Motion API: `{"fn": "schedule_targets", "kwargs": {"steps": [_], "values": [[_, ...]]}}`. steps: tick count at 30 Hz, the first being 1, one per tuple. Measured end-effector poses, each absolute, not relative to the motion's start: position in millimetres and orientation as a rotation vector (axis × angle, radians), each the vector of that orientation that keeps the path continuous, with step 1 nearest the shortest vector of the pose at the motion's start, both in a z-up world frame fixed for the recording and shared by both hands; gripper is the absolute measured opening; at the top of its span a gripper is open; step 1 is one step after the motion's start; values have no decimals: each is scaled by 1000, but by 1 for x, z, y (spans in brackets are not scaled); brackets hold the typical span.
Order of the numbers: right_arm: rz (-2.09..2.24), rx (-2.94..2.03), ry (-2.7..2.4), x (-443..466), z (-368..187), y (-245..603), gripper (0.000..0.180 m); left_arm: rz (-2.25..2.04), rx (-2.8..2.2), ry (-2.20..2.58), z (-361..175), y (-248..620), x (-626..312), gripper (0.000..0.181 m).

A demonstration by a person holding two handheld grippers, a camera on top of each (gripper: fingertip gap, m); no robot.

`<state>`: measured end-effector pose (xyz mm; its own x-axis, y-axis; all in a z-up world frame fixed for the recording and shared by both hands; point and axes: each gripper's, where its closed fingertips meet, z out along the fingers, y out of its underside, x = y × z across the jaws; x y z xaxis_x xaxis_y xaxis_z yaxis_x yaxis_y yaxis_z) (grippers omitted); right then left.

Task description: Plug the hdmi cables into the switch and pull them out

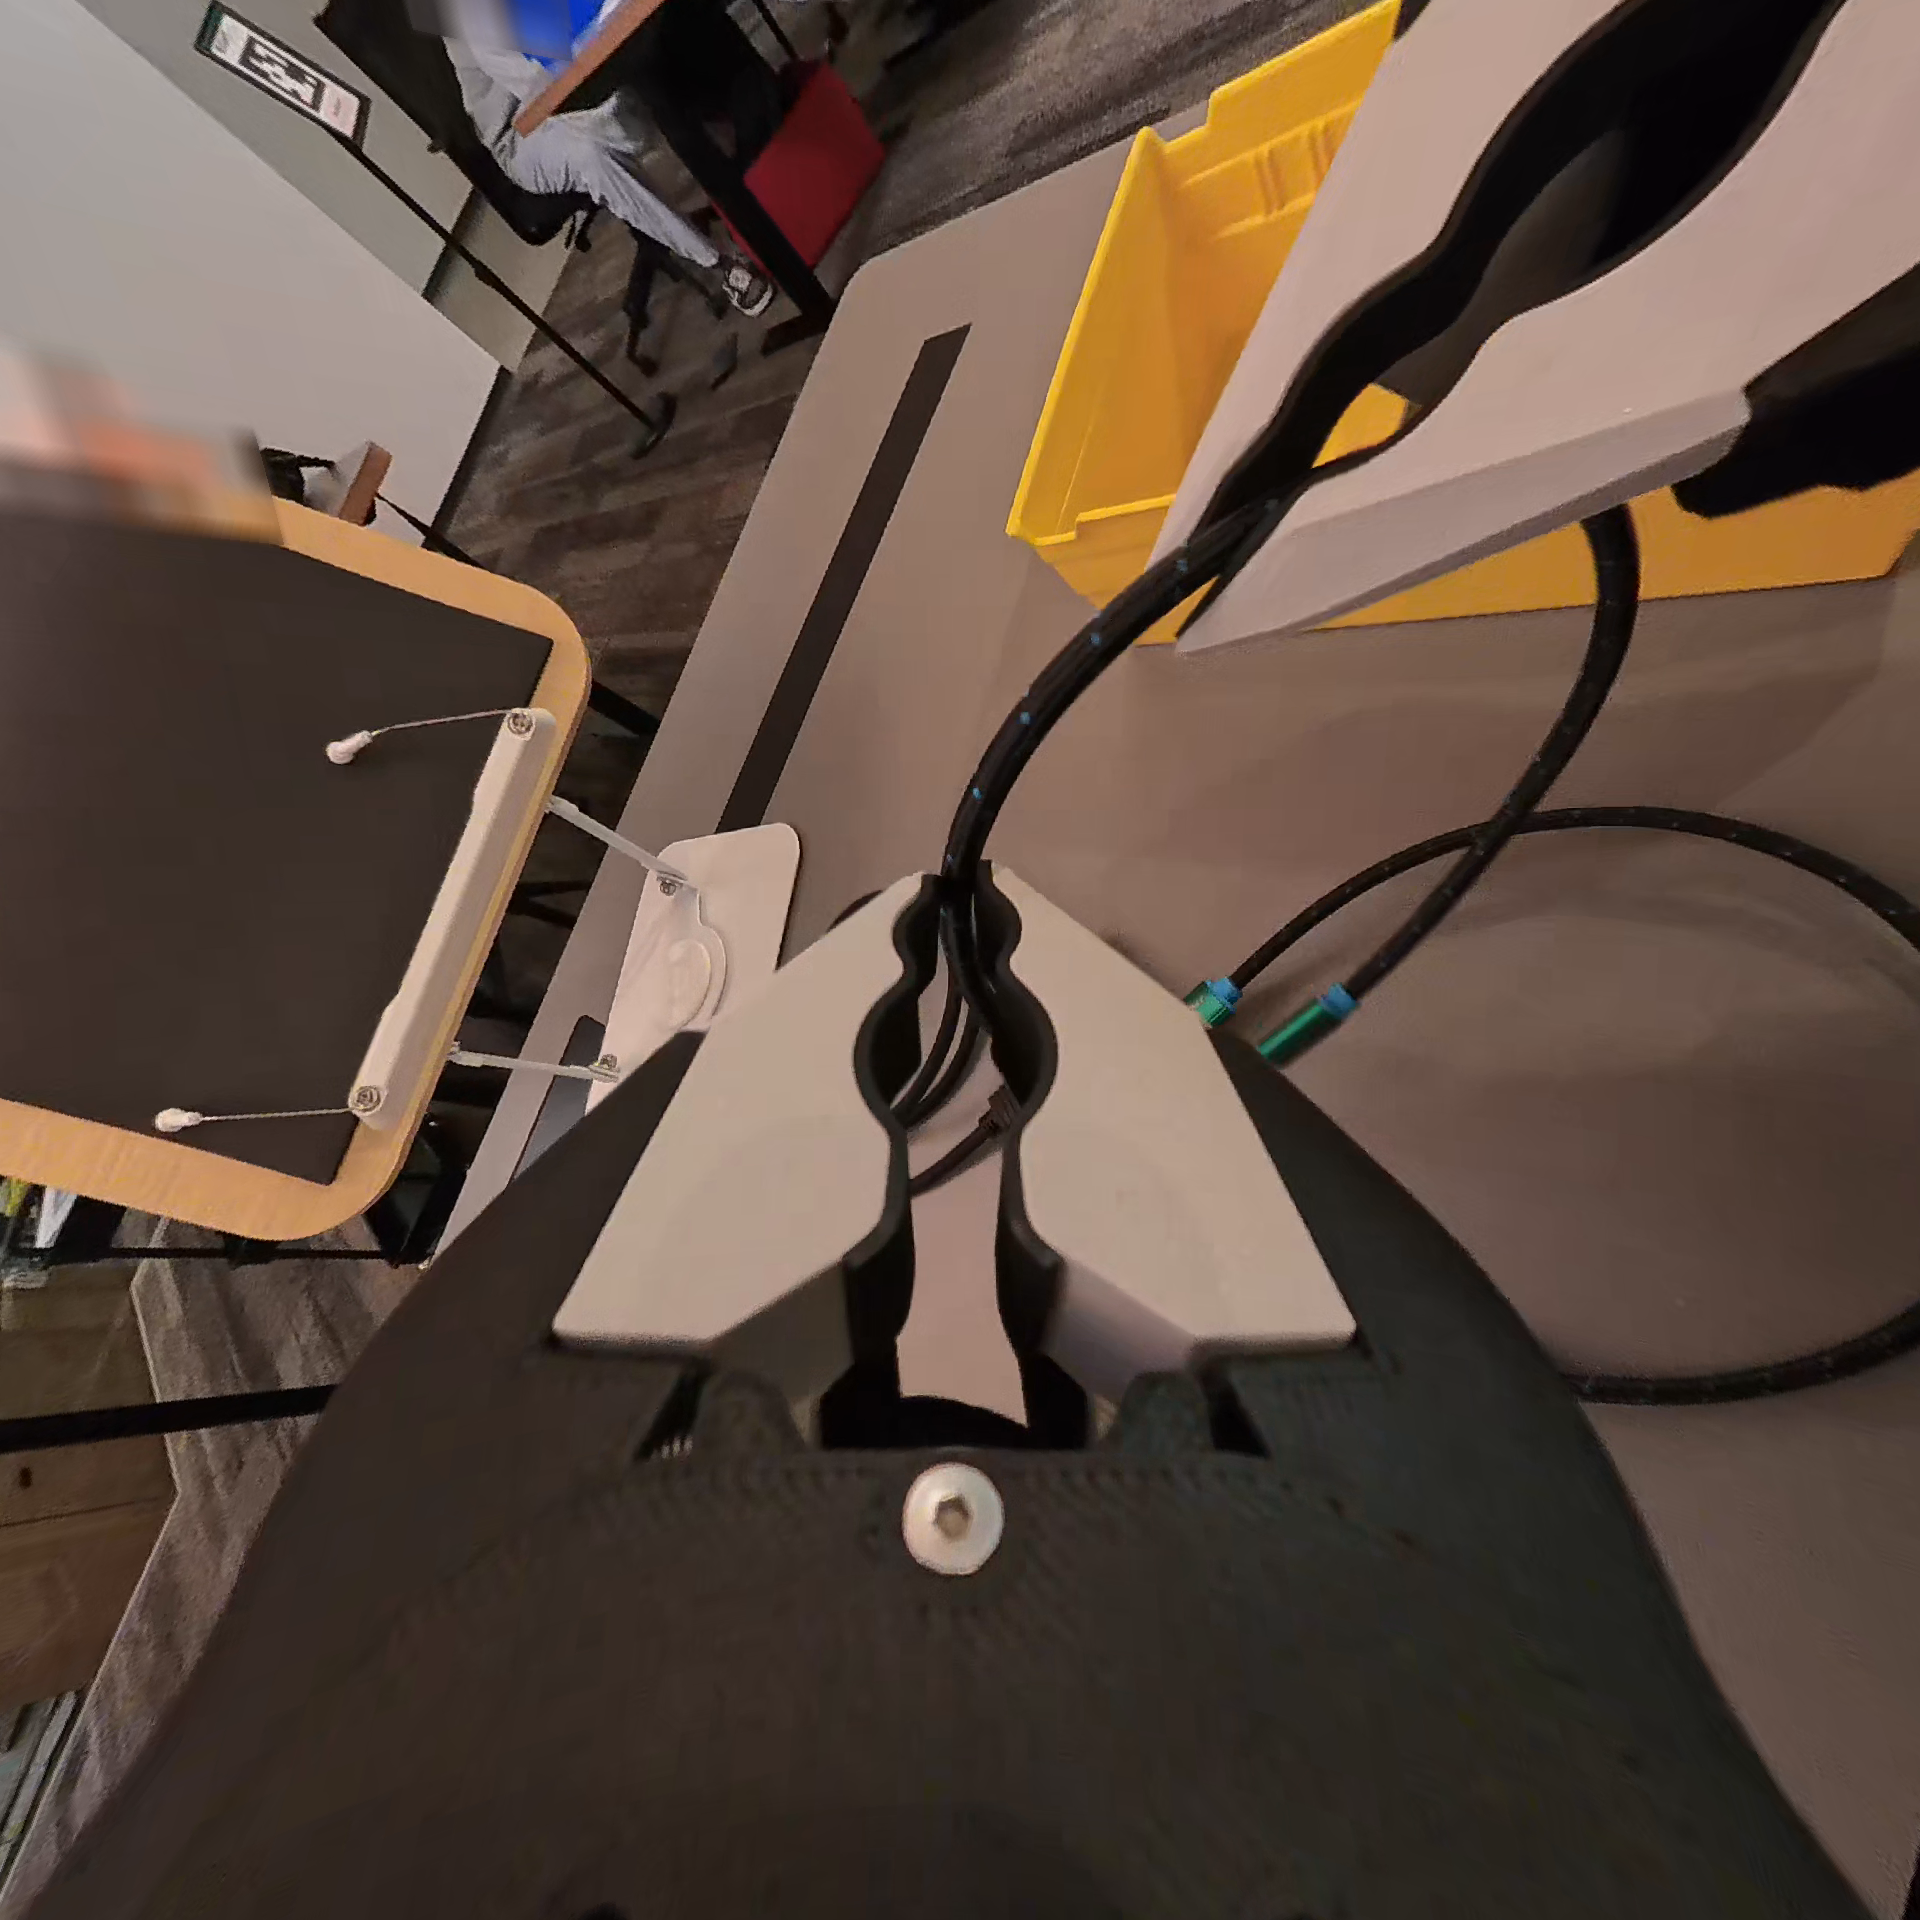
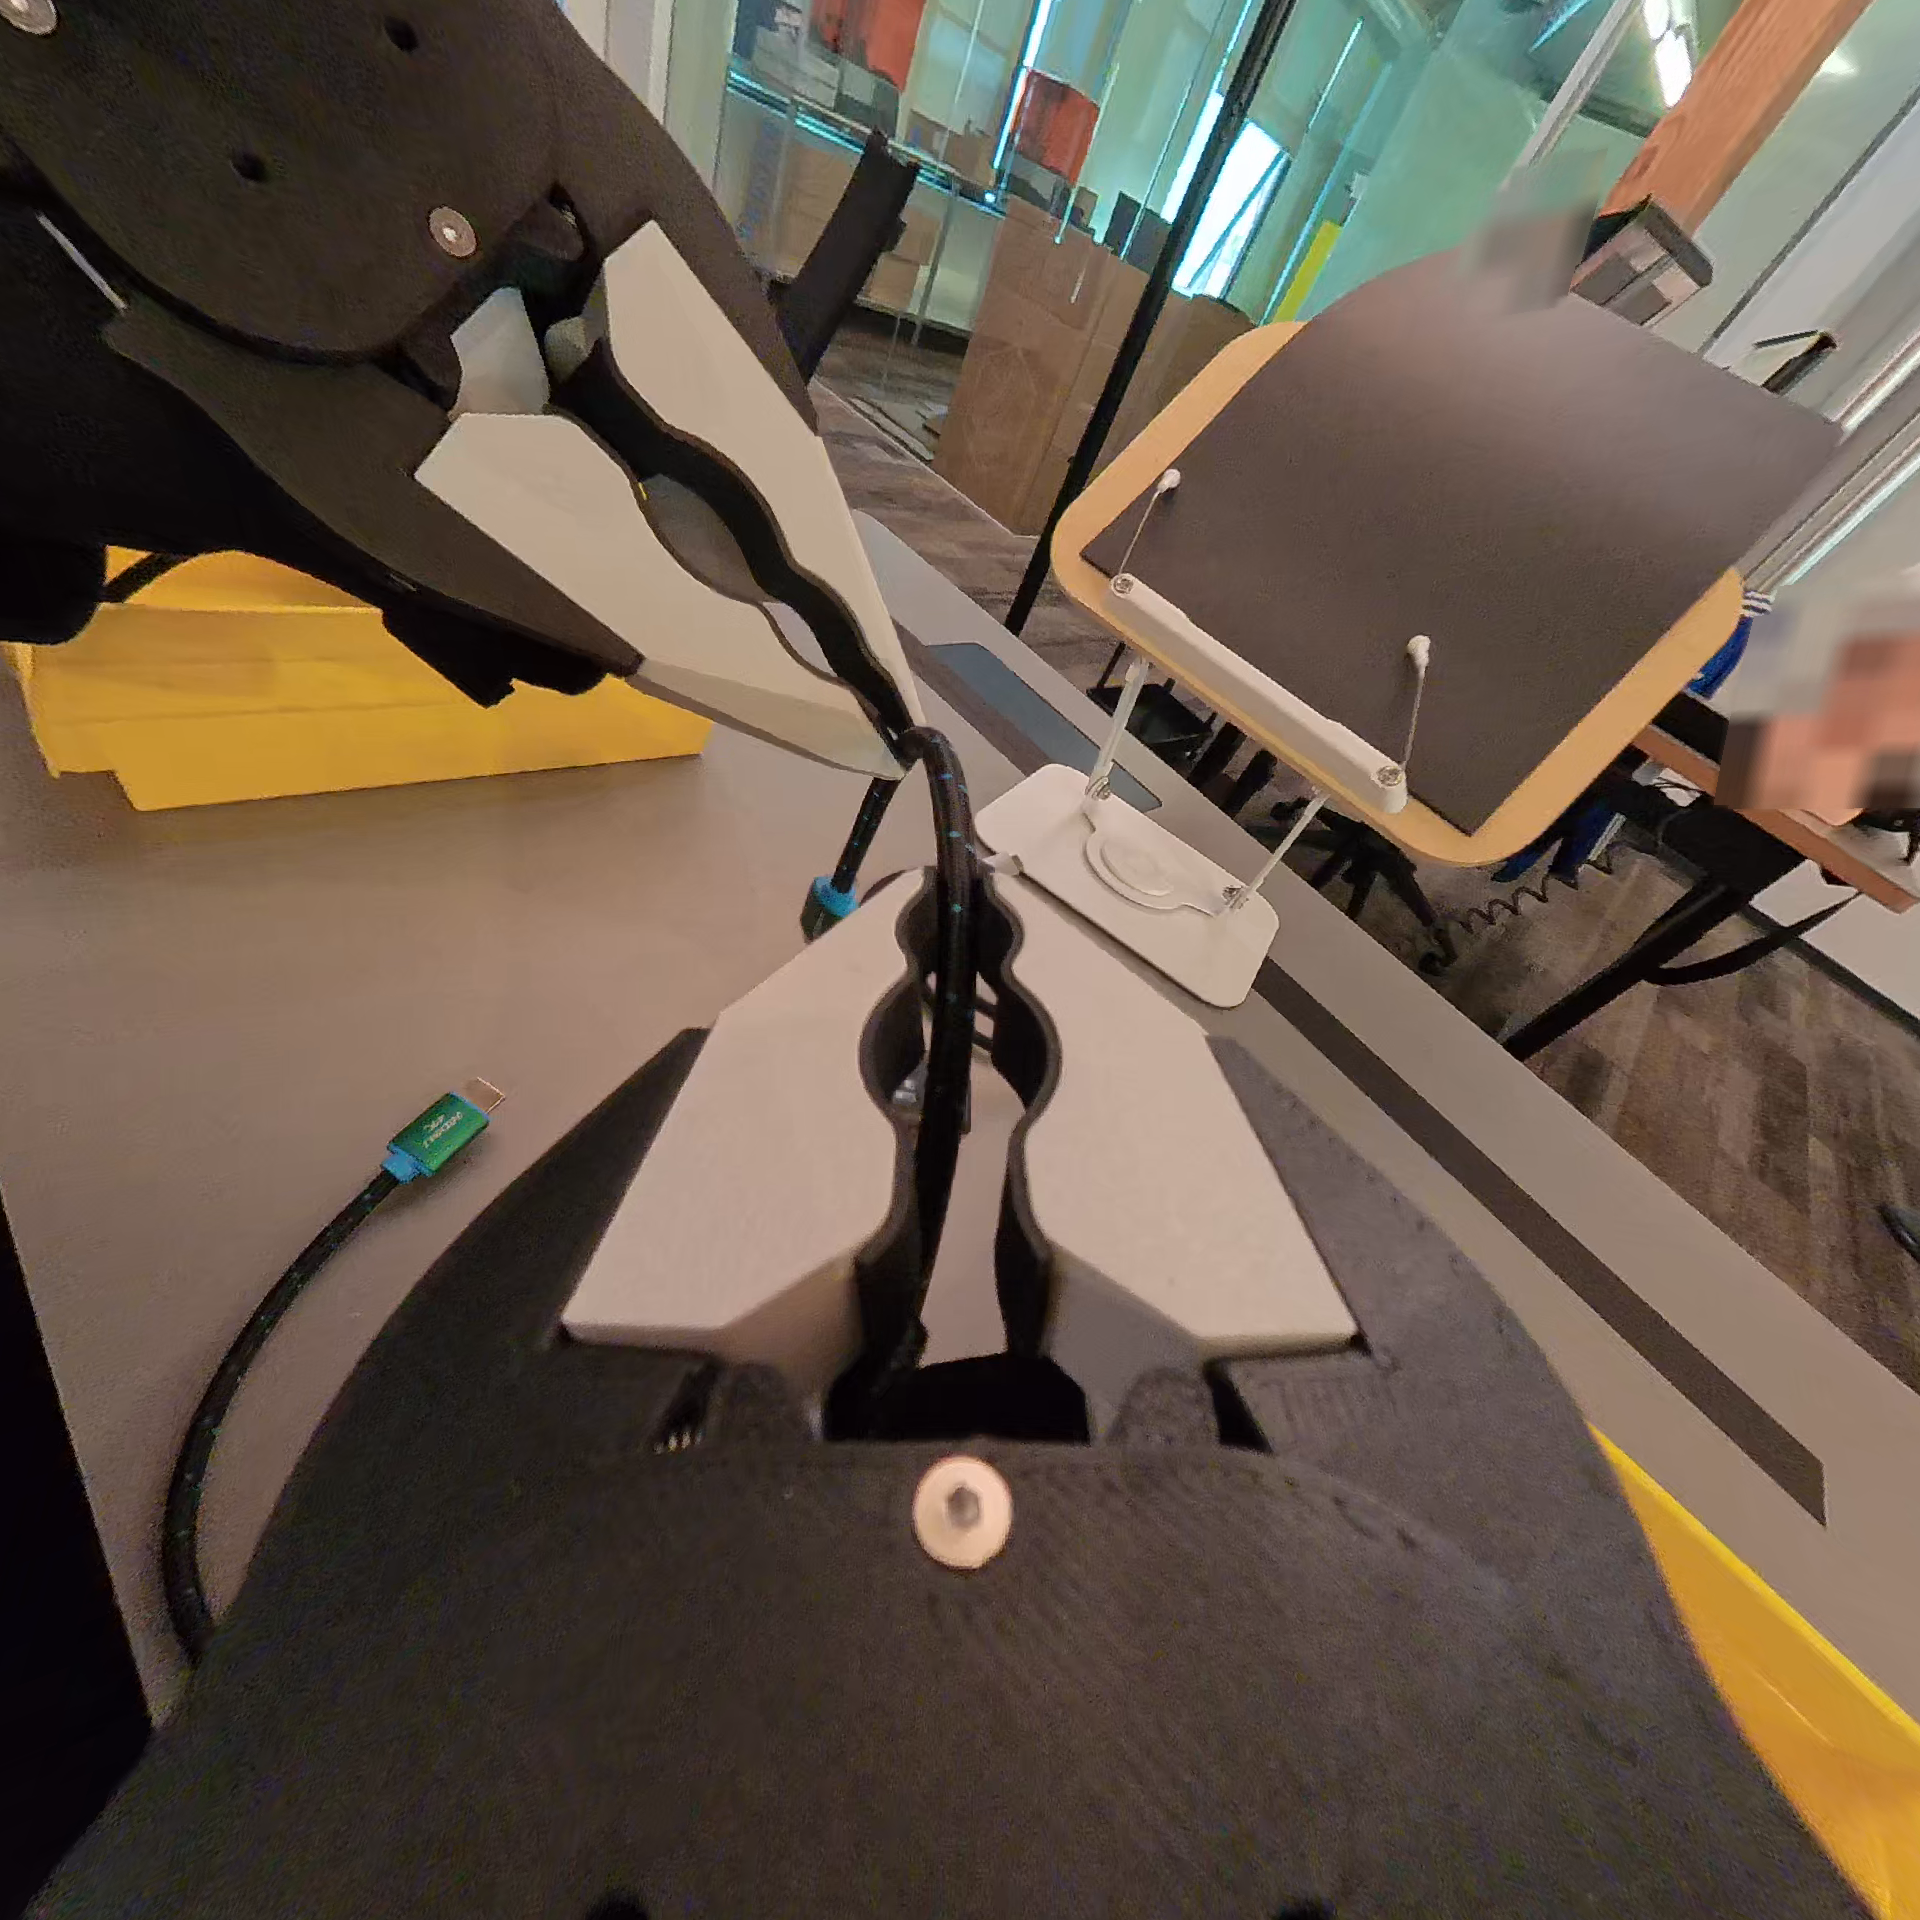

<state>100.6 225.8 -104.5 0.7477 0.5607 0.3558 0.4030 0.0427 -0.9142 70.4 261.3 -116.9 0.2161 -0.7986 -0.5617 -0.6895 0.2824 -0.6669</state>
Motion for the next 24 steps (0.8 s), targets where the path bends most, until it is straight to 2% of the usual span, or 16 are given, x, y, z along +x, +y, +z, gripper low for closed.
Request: {"fn": "schedule_targets", "kwargs": {"steps": [8,10,14,20,24], "values": [[172,-1551,-746,104,-93,224,2,-209,-1434,1466,-108,260,73,6],[187,-1543,-736,105,-90,223,2,-206,-1446,1441,-106,264,69,21],[198,-1528,-709,110,-83,222,2,-293,-1488,1368,-105,267,57,37],[245,-1501,-690,114,-74,219,2,-345,-1595,1398,-141,269,46,46],[267,-1484,-689,113,-69,215,2,-326,-1628,1448,-166,270,48,43]]}}
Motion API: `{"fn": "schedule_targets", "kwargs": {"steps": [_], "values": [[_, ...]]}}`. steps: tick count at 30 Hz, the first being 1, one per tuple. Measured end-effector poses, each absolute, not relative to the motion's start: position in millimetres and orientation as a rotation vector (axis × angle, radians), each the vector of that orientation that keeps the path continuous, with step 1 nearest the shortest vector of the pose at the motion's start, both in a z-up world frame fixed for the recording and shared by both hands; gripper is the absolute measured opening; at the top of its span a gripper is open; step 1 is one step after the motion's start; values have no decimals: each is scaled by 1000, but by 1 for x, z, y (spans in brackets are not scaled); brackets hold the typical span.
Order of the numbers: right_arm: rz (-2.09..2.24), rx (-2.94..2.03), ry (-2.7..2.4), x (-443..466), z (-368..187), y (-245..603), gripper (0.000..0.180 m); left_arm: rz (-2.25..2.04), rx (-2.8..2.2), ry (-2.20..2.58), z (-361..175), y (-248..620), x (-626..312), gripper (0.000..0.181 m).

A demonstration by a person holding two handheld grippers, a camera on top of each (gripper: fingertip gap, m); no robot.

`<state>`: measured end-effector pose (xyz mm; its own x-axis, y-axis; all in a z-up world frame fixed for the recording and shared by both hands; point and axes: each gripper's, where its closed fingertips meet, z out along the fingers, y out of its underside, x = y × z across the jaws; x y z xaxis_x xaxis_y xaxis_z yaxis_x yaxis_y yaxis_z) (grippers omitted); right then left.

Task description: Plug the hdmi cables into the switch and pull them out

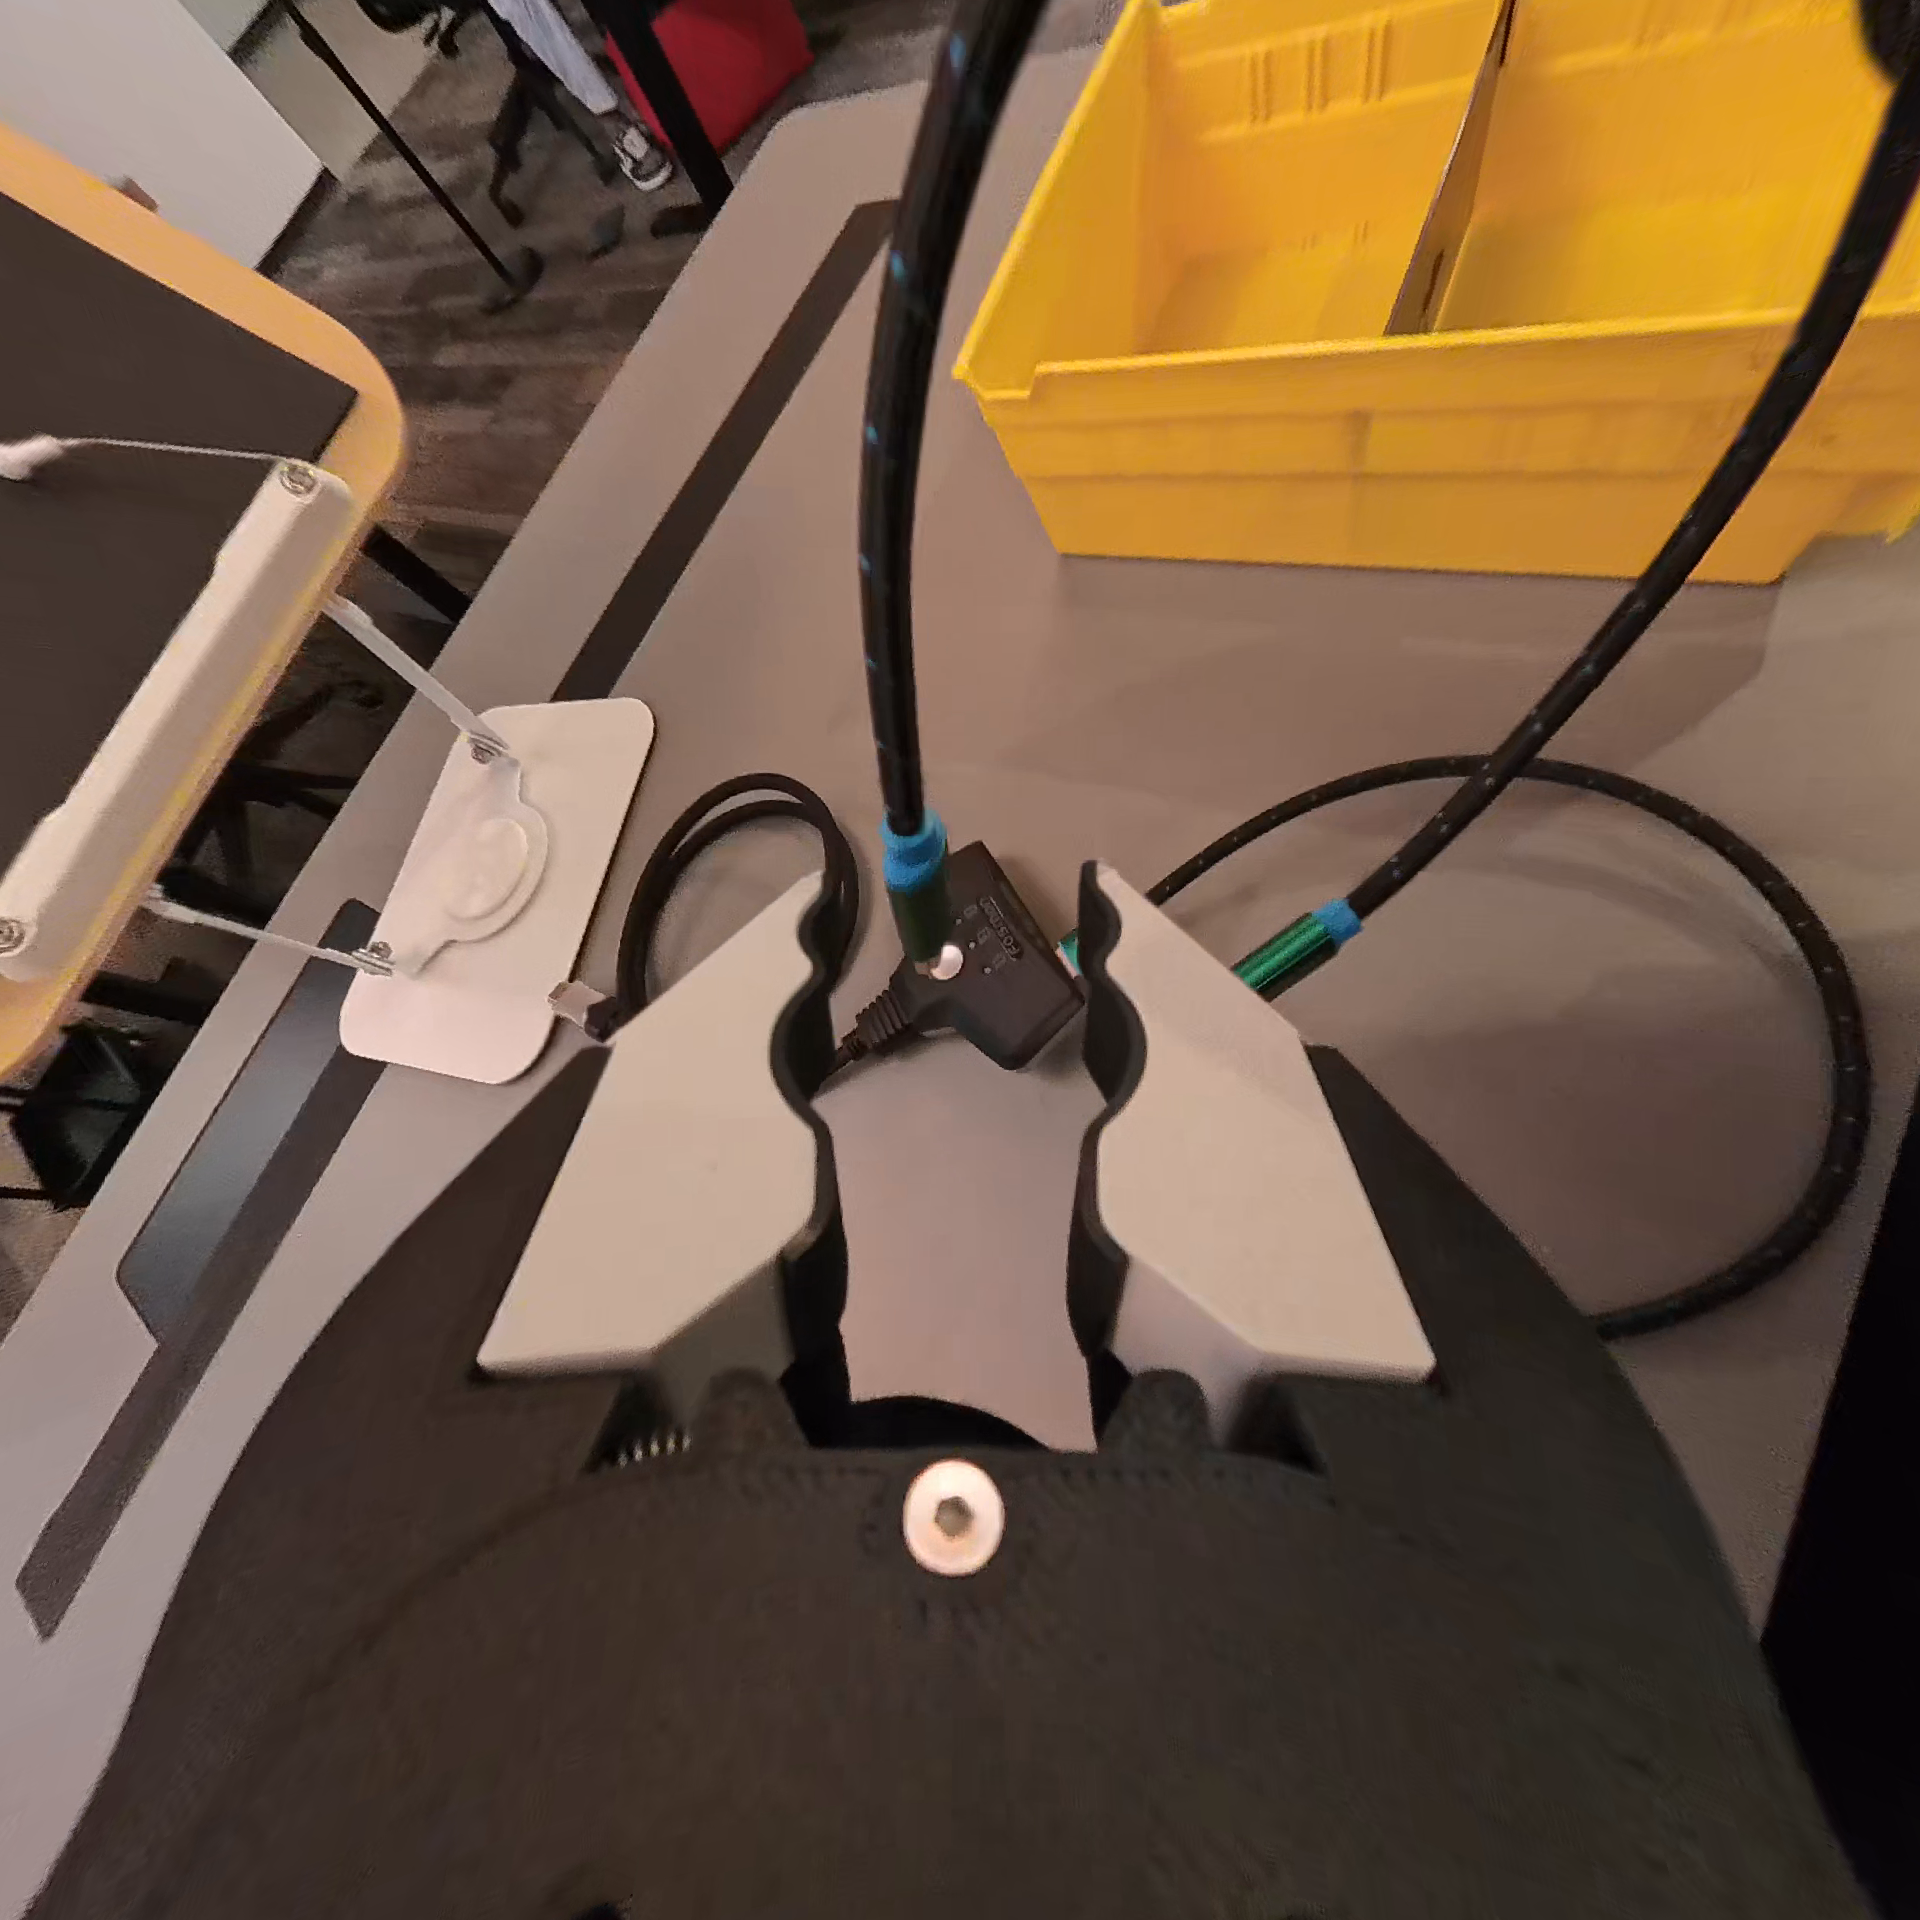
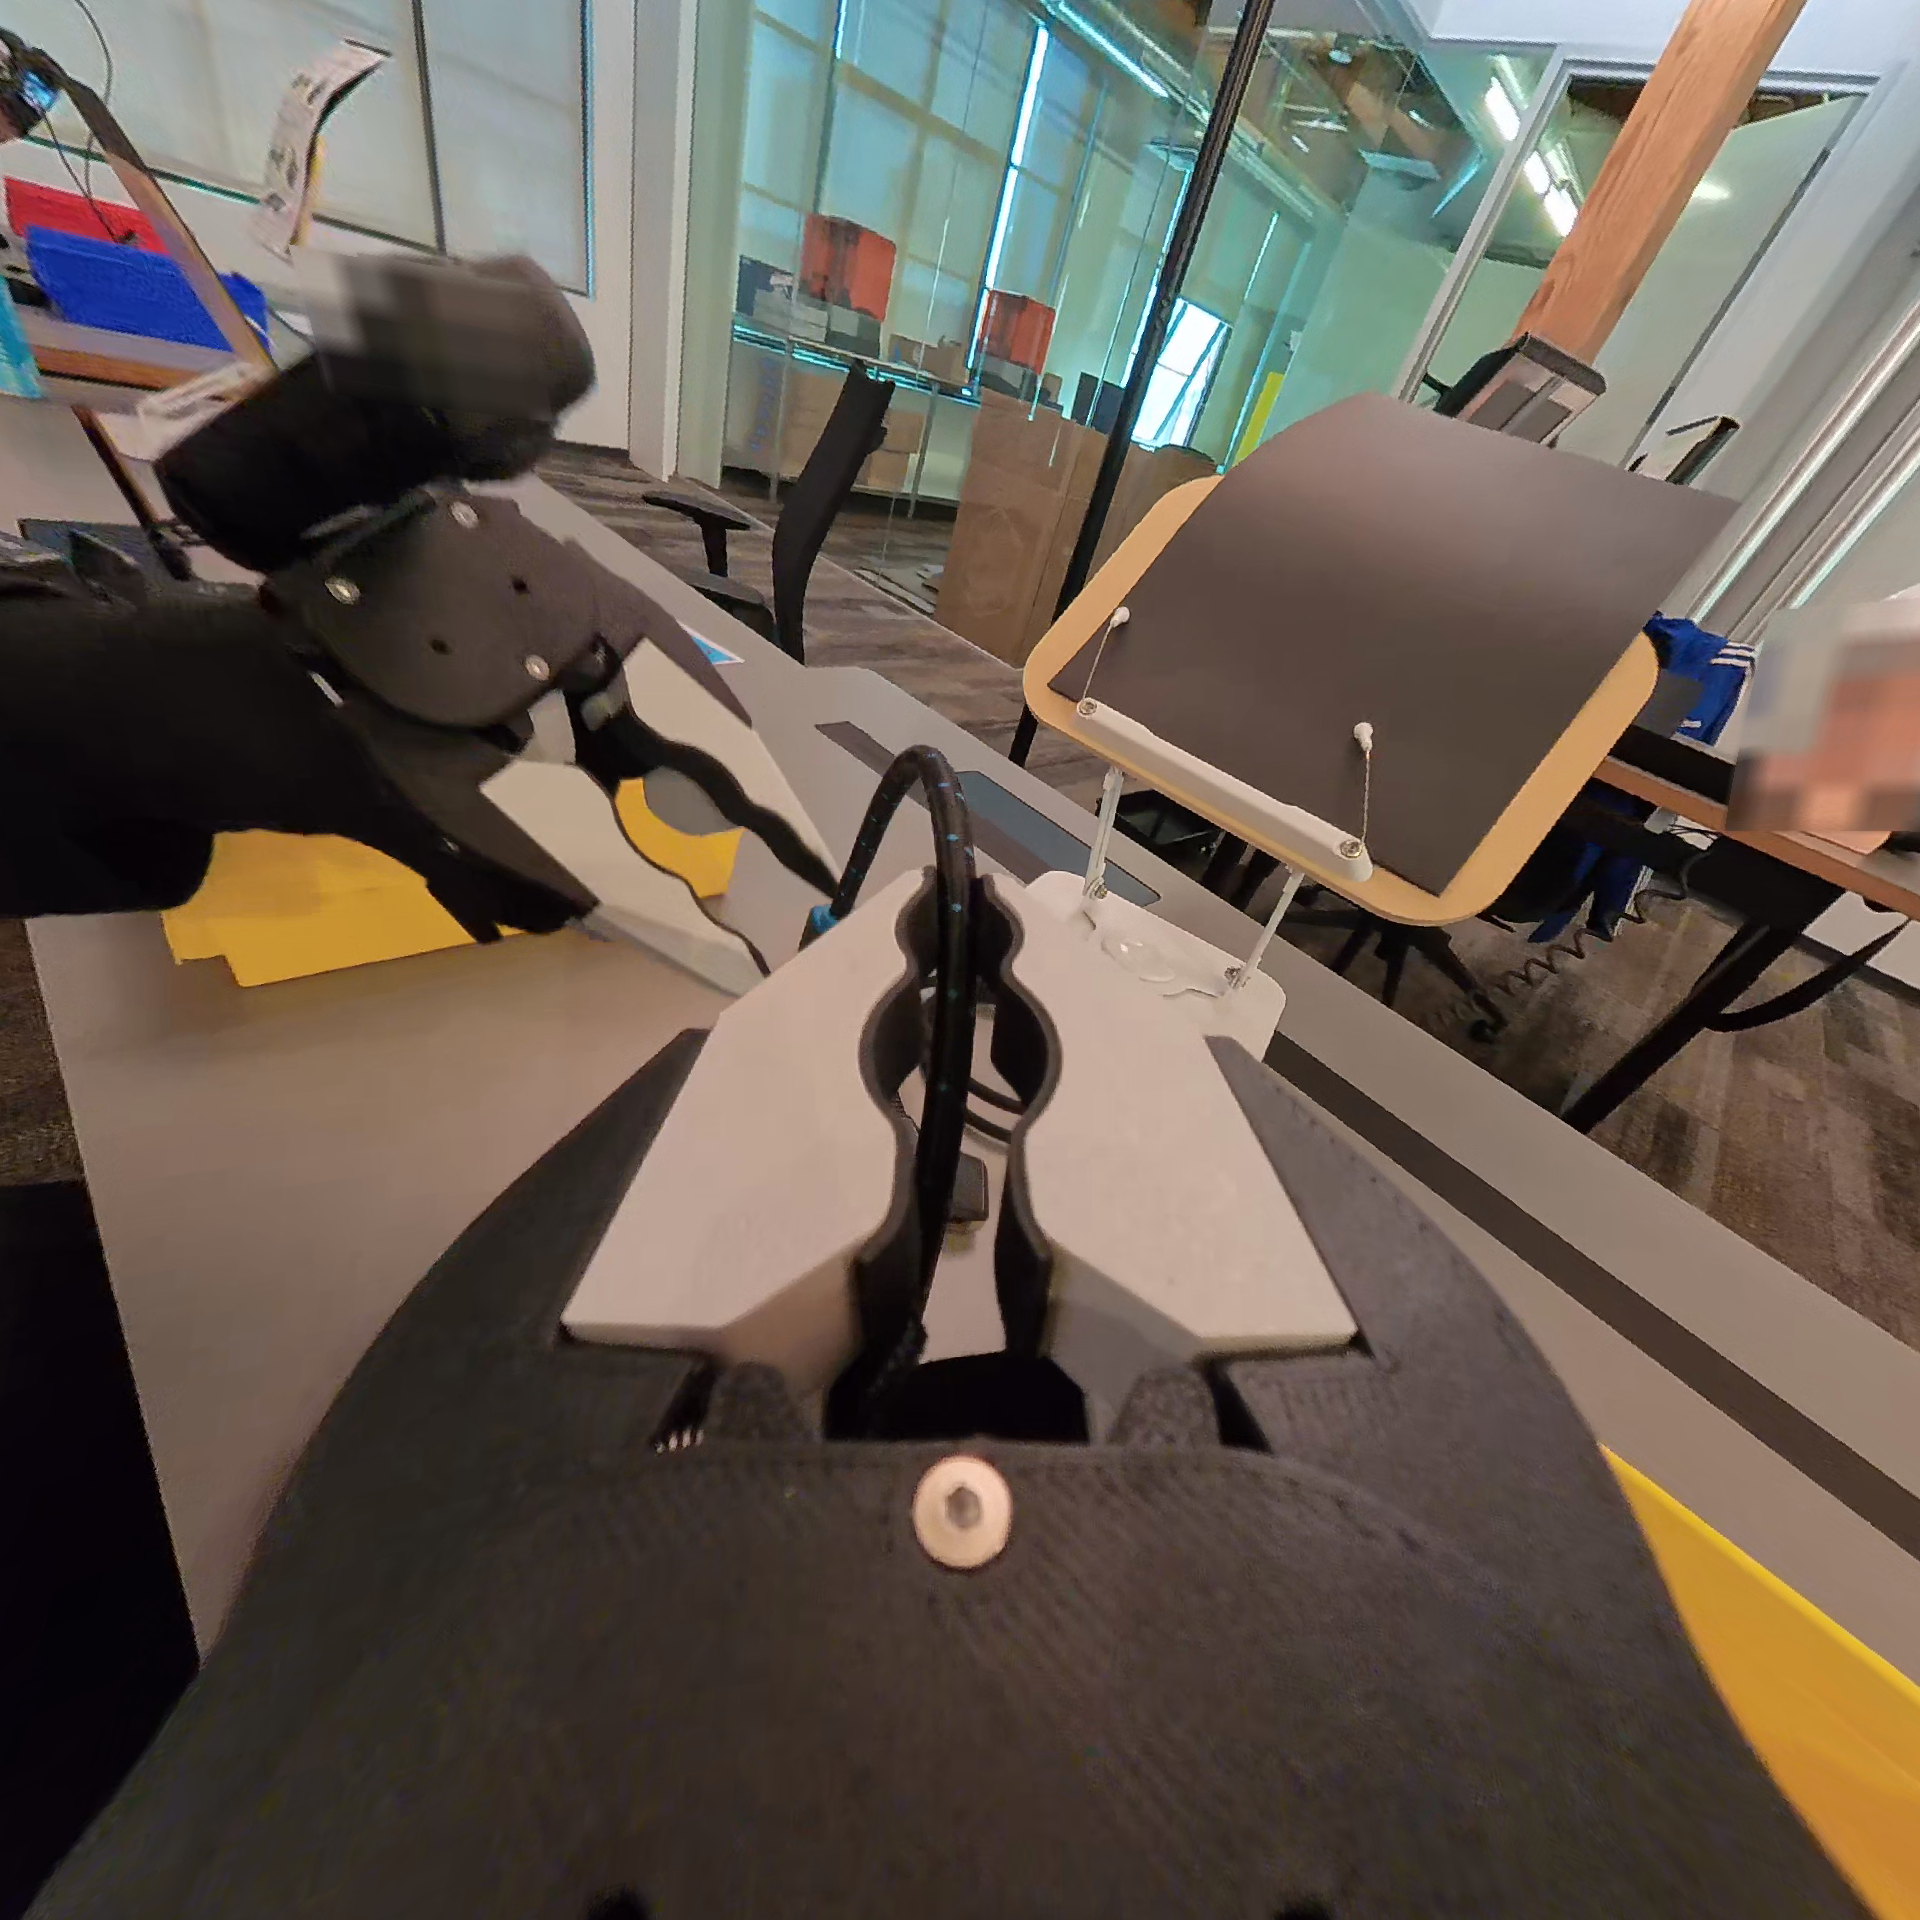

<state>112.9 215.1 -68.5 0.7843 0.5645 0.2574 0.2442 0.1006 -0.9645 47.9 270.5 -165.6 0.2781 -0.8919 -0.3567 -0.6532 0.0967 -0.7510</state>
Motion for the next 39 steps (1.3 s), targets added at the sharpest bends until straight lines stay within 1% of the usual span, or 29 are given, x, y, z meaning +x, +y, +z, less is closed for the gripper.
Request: {"fn": "schedule_targets", "kwargs": {"steps": [3,6,7,13,14,17,20,25,29,30,34,36,39], "values": [[277,-1475,-693,113,-65,212,2,-349,-1650,1458,-176,272,51,33],[298,-1472,-692,113,-64,211,3,-370,-1625,1439,-172,273,53,13],[306,-1471,-690,114,-63,211,3,-371,-1620,1436,-170,273,53,10],[336,-1486,-676,124,-64,211,3,-283,-1562,1399,-155,280,49,9],[329,-1494,-660,128,-64,212,5,-247,-1551,1382,-151,283,48,9],[281,-1499,-630,138,-58,213,20,-92,-1520,1362,-143,293,41,8],[240,-1468,-656,140,-42,202,22,109,-1461,1359,-134,304,32,8],[321,-1410,-700,121,-15,178,27,344,-1313,1375,-118,306,31,9],[503,-1425,-810,87,-20,159,26,509,-1181,1380,-102,300,35,8],[517,-1426,-802,83,-21,160,27,557,-1137,1381,-97,297,37,8],[407,-1428,-715,87,-19,177,34,678,-978,1380,-80,282,47,8],[362,-1407,-701,89,-16,180,32,711,-914,1372,-72,273,52,8],[280,-1418,-714,90,-24,188,34,725,-860,1369,-67,263,59,8]]}}
